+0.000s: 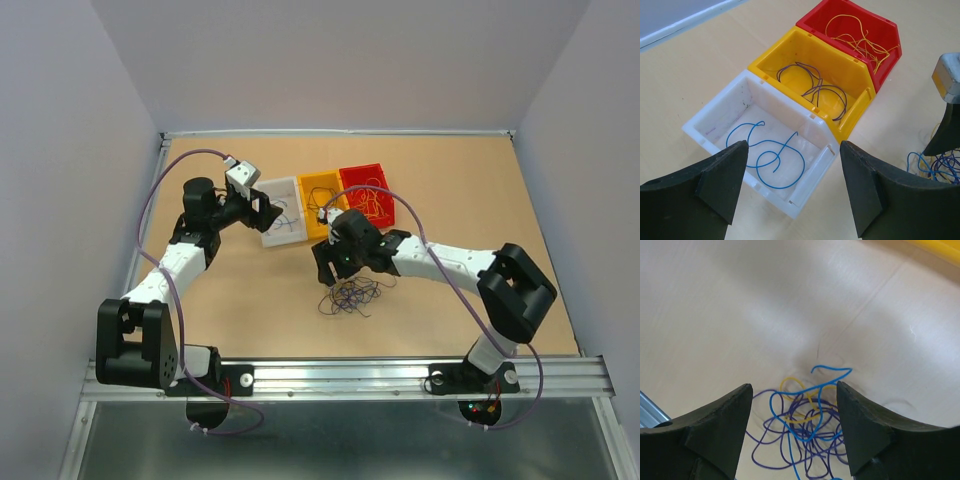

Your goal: Untangle the cables

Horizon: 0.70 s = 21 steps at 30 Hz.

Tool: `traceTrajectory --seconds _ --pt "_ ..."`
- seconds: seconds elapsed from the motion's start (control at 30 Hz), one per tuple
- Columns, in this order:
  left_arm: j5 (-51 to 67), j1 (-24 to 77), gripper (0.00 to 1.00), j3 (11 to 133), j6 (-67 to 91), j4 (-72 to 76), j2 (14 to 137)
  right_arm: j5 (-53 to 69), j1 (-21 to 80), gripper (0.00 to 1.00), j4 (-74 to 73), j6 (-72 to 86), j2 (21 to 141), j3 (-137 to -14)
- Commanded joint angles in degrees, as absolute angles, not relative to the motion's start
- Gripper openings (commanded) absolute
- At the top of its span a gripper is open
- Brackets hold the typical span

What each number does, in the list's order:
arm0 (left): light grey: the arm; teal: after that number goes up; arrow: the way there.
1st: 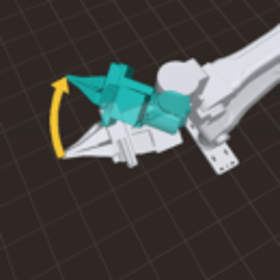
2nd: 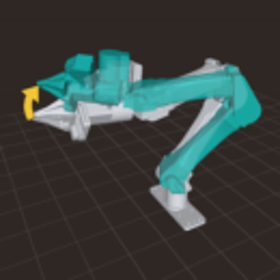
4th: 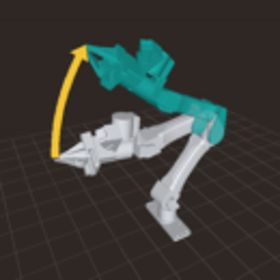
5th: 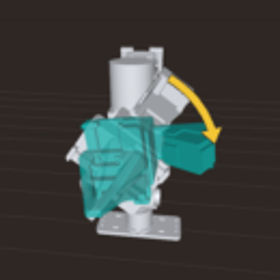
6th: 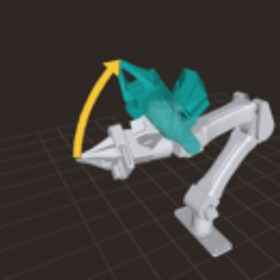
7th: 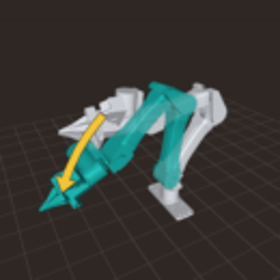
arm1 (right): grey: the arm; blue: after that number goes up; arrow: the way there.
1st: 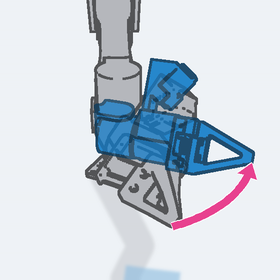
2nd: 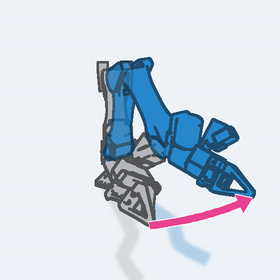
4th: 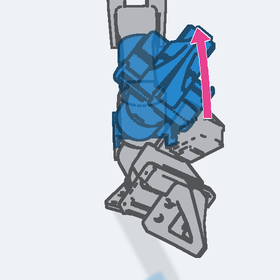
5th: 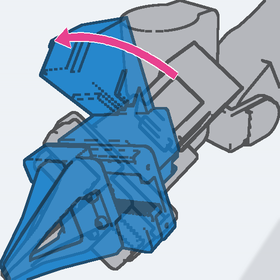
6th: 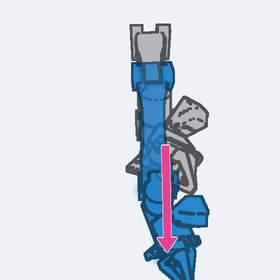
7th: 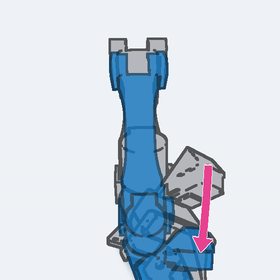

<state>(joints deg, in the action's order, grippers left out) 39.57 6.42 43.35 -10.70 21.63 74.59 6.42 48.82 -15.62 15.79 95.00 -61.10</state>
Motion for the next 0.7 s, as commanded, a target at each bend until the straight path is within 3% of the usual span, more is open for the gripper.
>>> traceTrajectory --seconds 0.0,0.2,0.37,0.4,0.43,0.67 --pt "40.0 6.6 0.85 43.3 -11.6 24.3 73.4 6.4 49.7 0.71 -14.7 17.3 98.8 -65.6" --pt "39.8 6.6 0.85 43.4 -11.6 24.2 73.8 5.4 50.4 0.65 -14.4 18.6 102.3 -67.2" --pt "39.6 6.6 0.84 43.4 -11.8 24.3 73.6 3.4 50.4 0.33 -14.1 19.0 101.6 -67.2" --pt "39.6 6.6 0.85 43.4 -11.8 24.3 73.7 2.9 50.5 0.19 -13.6 18.8 100.8 -67.1" --pt "39.6 6.6 0.84 43.4 -11.8 24.3 73.7 2.6 50.5 0.15 -13.4 18.7 100.2 -67.1" --pt "39.7 6.6 0.84 43.4 -11.9 24.3 73.5 -3.9 50.5 0.06 -12.0 17.6 91.2 -63.5"
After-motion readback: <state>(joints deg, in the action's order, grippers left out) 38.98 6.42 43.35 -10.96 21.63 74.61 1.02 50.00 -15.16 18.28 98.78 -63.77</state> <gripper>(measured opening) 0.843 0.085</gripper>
